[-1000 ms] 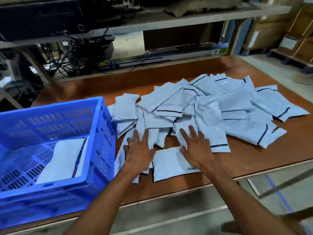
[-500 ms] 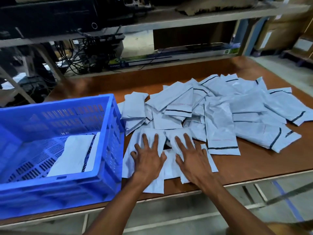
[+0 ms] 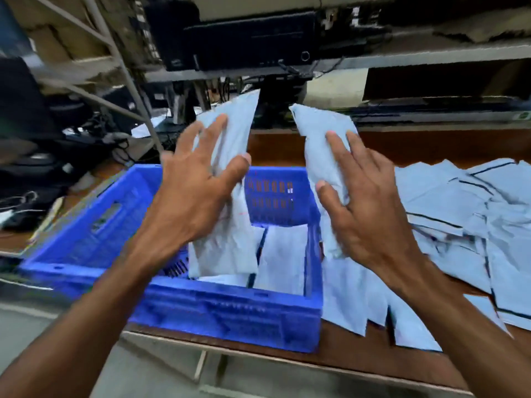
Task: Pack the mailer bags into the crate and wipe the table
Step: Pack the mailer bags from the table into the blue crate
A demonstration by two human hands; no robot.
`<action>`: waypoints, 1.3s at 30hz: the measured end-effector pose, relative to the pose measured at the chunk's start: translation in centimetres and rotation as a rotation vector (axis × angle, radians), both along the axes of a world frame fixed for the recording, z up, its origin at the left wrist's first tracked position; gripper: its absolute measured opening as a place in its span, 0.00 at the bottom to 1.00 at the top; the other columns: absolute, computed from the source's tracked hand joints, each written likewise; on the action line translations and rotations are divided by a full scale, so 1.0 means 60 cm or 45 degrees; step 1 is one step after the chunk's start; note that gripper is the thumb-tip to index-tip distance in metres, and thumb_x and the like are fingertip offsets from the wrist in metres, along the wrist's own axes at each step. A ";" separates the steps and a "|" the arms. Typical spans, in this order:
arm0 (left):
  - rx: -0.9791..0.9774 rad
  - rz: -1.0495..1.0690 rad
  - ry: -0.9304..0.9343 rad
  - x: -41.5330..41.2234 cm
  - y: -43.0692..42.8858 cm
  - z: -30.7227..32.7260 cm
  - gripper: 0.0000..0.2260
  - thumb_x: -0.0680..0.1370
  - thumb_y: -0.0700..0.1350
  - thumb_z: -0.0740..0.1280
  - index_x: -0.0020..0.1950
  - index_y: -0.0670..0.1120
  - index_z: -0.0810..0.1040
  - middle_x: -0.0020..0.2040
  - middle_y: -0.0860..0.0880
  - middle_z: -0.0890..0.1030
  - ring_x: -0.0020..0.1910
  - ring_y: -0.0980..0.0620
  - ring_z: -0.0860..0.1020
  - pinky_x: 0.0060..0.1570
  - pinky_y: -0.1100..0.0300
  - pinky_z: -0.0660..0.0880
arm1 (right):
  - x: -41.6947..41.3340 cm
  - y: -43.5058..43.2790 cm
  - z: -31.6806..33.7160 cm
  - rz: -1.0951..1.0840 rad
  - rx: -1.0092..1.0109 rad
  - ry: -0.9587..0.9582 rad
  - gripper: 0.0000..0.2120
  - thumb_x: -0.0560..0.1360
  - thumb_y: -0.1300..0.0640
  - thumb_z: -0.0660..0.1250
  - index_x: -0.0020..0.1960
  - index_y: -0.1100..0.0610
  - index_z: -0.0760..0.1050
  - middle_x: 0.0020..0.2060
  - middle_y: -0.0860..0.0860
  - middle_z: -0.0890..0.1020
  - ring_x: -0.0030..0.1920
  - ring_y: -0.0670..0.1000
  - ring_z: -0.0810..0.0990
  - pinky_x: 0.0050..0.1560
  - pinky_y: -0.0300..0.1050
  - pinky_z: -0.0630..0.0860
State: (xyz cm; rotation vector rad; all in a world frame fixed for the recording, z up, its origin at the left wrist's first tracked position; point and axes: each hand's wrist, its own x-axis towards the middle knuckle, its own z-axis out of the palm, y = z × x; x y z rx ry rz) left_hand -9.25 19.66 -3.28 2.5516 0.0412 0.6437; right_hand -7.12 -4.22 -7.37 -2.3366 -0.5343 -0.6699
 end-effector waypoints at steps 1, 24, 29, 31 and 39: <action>0.120 0.094 0.040 0.012 0.045 -0.007 0.36 0.70 0.72 0.51 0.77 0.64 0.56 0.79 0.50 0.57 0.74 0.39 0.60 0.72 0.42 0.58 | 0.010 0.041 0.007 0.051 0.012 0.032 0.30 0.78 0.44 0.55 0.79 0.46 0.56 0.78 0.52 0.59 0.71 0.58 0.61 0.70 0.55 0.62; 0.952 -0.270 1.687 0.130 0.392 -0.280 0.40 0.80 0.64 0.58 0.81 0.46 0.41 0.79 0.40 0.37 0.76 0.37 0.60 0.70 0.51 0.62 | 0.101 0.522 -0.259 0.222 -1.089 1.358 0.48 0.76 0.37 0.62 0.77 0.46 0.28 0.74 0.55 0.26 0.77 0.63 0.34 0.74 0.63 0.44; 0.888 -0.230 1.578 0.139 0.395 -0.287 0.42 0.78 0.64 0.60 0.81 0.45 0.41 0.79 0.37 0.50 0.72 0.39 0.66 0.68 0.50 0.67 | 0.094 0.509 -0.258 0.151 -1.120 1.364 0.50 0.75 0.35 0.62 0.76 0.48 0.26 0.74 0.59 0.27 0.76 0.67 0.37 0.74 0.63 0.48; 0.910 -0.269 1.475 0.148 0.385 -0.272 0.37 0.79 0.62 0.60 0.80 0.46 0.49 0.78 0.39 0.54 0.74 0.39 0.63 0.70 0.48 0.65 | 0.100 0.501 -0.236 0.181 -1.144 1.327 0.46 0.76 0.30 0.56 0.78 0.48 0.31 0.76 0.60 0.32 0.77 0.66 0.39 0.74 0.62 0.50; 0.437 -0.405 0.391 0.184 0.208 -0.146 0.25 0.78 0.57 0.65 0.72 0.47 0.68 0.67 0.41 0.73 0.63 0.36 0.73 0.62 0.43 0.71 | 0.144 0.302 -0.011 -0.190 -0.490 0.357 0.17 0.76 0.45 0.59 0.62 0.49 0.73 0.56 0.56 0.82 0.56 0.62 0.80 0.53 0.54 0.78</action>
